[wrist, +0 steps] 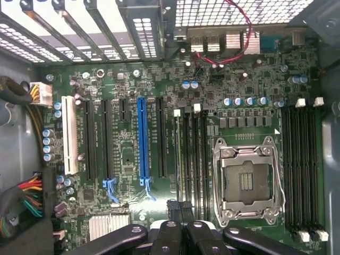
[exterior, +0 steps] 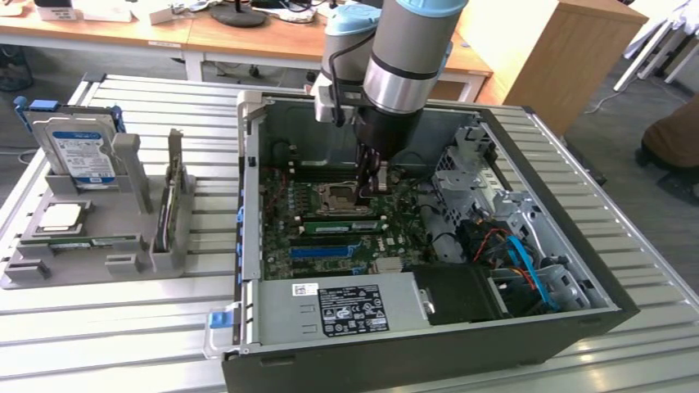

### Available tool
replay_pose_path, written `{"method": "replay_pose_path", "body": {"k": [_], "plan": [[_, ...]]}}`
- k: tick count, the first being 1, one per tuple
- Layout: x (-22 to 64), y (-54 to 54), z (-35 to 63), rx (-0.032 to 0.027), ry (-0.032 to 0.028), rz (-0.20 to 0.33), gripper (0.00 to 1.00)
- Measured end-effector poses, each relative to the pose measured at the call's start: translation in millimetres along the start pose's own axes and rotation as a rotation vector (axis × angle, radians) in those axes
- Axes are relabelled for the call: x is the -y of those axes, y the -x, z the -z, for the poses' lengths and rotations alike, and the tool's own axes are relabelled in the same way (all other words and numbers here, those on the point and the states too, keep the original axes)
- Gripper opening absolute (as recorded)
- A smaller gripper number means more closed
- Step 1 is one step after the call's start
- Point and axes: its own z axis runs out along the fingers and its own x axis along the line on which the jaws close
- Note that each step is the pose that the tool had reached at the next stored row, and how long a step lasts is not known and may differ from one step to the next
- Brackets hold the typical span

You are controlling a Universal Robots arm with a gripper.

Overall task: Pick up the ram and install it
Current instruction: 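Press down the ram until it locks into place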

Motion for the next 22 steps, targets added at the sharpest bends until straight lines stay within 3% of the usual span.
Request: {"method": "replay_pose_path", "body": {"k": [11,22], "plan": [[0.0,0.0,-0.2,0.0007,0.0001,-0.088,0.11],[0.0,0.0,-0.3,0.0019,0.0002,-0.214,0.11]]}}
